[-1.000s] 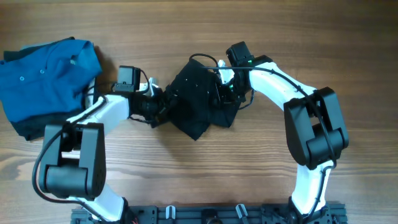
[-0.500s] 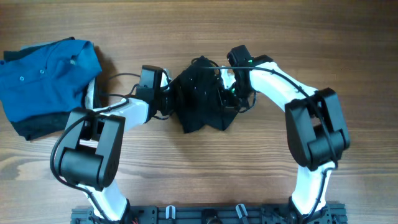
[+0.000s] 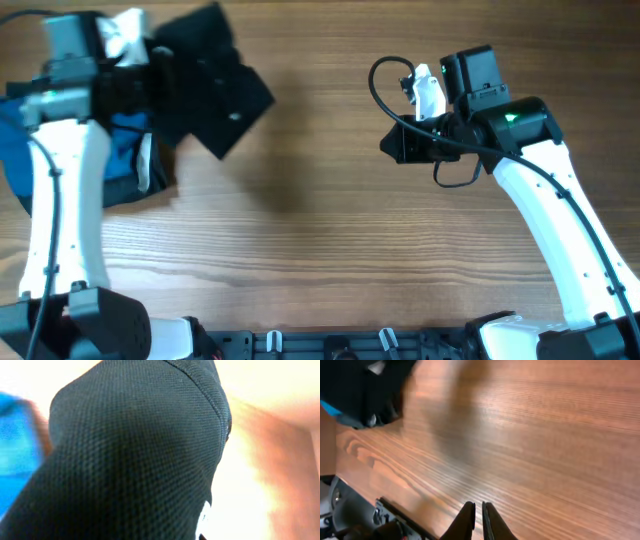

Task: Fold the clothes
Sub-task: 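Carry the folded shirt left with the left gripper onto the shirt stack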

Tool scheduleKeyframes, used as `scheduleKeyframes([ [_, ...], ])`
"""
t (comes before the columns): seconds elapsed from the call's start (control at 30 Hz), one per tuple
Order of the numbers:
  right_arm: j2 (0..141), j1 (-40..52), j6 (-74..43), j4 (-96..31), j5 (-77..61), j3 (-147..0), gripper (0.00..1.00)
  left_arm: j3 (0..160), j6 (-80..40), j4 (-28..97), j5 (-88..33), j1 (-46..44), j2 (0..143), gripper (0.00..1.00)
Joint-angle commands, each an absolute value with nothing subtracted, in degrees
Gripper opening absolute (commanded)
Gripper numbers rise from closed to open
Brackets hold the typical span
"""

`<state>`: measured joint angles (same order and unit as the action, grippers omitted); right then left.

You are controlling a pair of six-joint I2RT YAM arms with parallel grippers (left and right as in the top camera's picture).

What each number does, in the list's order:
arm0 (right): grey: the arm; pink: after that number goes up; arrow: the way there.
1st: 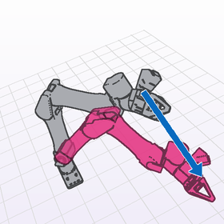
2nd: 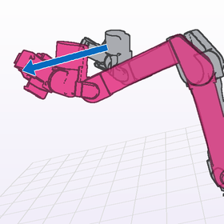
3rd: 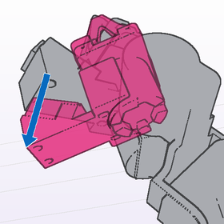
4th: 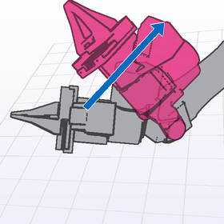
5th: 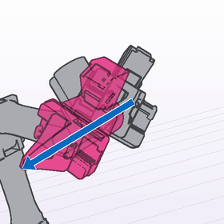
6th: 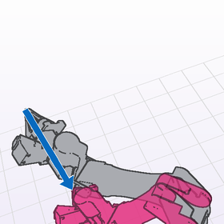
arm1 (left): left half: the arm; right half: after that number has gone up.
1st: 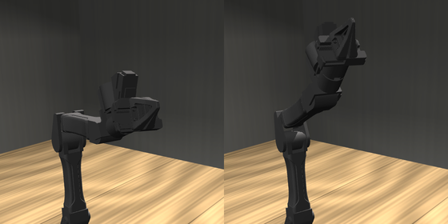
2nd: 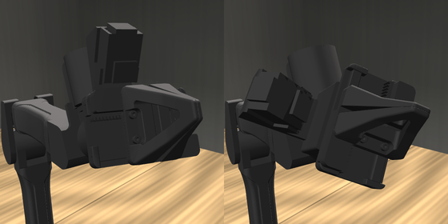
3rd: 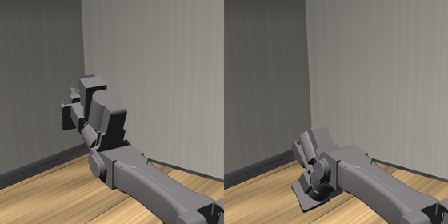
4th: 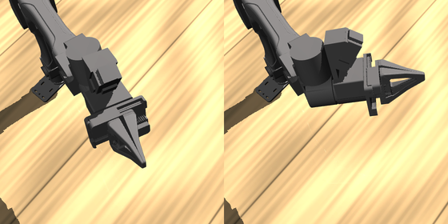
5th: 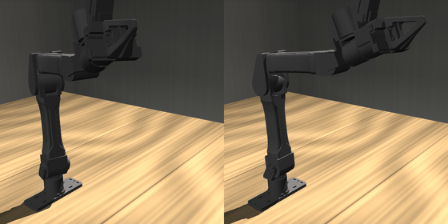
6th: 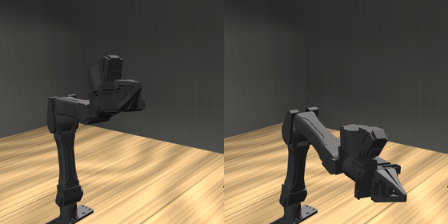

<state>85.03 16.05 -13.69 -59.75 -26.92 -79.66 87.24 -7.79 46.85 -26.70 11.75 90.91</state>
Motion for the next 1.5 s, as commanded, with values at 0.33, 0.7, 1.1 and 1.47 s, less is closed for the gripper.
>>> scheduleKeyframes([
  [0.33, 84.3, 16.2, -15.0, -61.1, -27.0, -79.9, 0.11, 88.5, -9.5, 41.5, -31.8, 43.5, 110.8, 0.74],
  [0.7, 84.3, 16.2, -16.7, -59.2, -27.0, -79.9, 0.15, 91.7, -1.1, 46.1, -28.5, 40.3, 93.7, 0.04],
  [1.1, 80.1, 16.2, -15.0, -56.5, -22.1, -80.5, 0.1, 94.1, -3.3, 46.6, -24.4, 35.7, 110.8, 0.5],
  [1.47, 49.8, 16.2, -15.0, -56.1, -5.3, -84.1, 0.72, 95.7, 23.3, 60.3, -33.1, 20.9, 65.3, 1.0],
])
